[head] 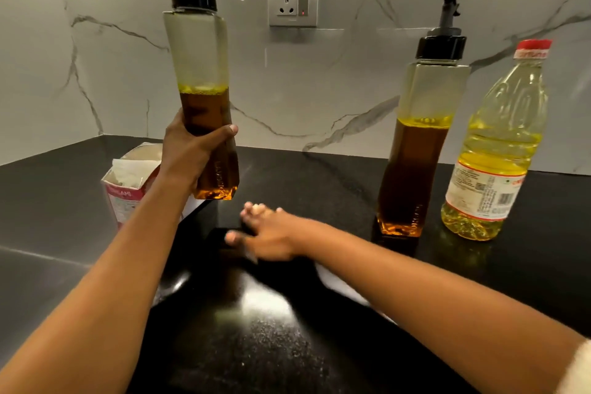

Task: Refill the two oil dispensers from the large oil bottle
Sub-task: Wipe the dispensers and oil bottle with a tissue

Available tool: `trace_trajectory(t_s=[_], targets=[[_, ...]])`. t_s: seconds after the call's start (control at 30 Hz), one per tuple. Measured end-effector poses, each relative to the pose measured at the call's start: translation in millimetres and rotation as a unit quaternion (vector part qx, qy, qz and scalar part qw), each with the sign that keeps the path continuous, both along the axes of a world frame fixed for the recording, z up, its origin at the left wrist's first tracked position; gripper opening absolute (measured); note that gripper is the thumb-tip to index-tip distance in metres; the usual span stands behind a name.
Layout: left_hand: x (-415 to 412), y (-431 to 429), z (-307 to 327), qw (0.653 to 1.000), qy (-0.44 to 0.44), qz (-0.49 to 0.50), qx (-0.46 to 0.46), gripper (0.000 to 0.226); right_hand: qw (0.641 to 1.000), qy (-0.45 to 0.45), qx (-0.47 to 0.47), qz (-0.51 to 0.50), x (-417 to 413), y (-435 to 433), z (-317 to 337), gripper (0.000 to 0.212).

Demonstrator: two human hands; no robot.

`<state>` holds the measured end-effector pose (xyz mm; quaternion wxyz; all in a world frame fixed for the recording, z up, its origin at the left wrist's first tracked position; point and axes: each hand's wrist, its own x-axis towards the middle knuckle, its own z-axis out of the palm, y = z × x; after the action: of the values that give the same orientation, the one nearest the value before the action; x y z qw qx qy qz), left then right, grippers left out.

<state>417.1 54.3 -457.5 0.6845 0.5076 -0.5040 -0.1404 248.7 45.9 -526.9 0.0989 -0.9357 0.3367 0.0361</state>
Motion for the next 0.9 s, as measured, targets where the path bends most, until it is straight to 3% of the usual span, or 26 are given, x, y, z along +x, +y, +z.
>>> trace_trajectory(t_s=[0.07,0.13,0.3,0.37,0.43,0.57,0.63,0.77,0.83,0.9], targets=[[1.3,0.5,-0.4,1.000,0.009,-0.009,0.000,0.053,0.996,-0.018,-0.020,0.083,-21.4,32.7,-13.8,0.090],[1.5,0.5,-0.3,1.000,0.017,-0.016,0.000,0.052,0.996,-0.015,-0.035,0.078,-53.9,34.2,-15.5,0.091],[-0.8,1.9,-2.8,1.000,0.000,-0.018,0.010,0.048,0.986,0.045,-0.024,-0.159,-56.0,-30.1,15.2,0.079],[-2.2,3.9,-2.8,1.000,0.003,-0.017,0.014,0.050,0.991,0.022,-0.022,-0.131,-24.1,-27.1,16.9,0.077],[-4.9,5.7,-1.2,1.000,0.016,-0.017,0.016,0.048,0.999,0.002,-0.017,-0.035,-0.8,3.5,7.0,0.075],[-13.4,16.2,8.4,0.999,0.037,-0.027,0.022,0.048,0.989,-0.025,0.007,0.148,-39.1,68.8,-11.6,0.074],[-13.9,26.5,16.5,0.999,0.026,-0.029,0.022,0.044,0.993,-0.004,0.002,0.120,-75.7,59.1,-4.7,0.071],[-7.0,57.6,35.1,0.999,-0.014,-0.003,0.034,0.048,0.995,0.062,-0.012,-0.072,-75.0,25.6,22.4,0.068],[-0.6,70.9,43.1,0.999,-0.006,0.012,0.033,0.049,0.998,0.028,-0.011,-0.051,-31.2,39.0,23.0,0.070],[6.9,81.1,48.7,0.999,0.007,0.022,0.031,0.052,0.999,0.004,-0.024,0.045,13.4,78.4,10.5,0.072]])
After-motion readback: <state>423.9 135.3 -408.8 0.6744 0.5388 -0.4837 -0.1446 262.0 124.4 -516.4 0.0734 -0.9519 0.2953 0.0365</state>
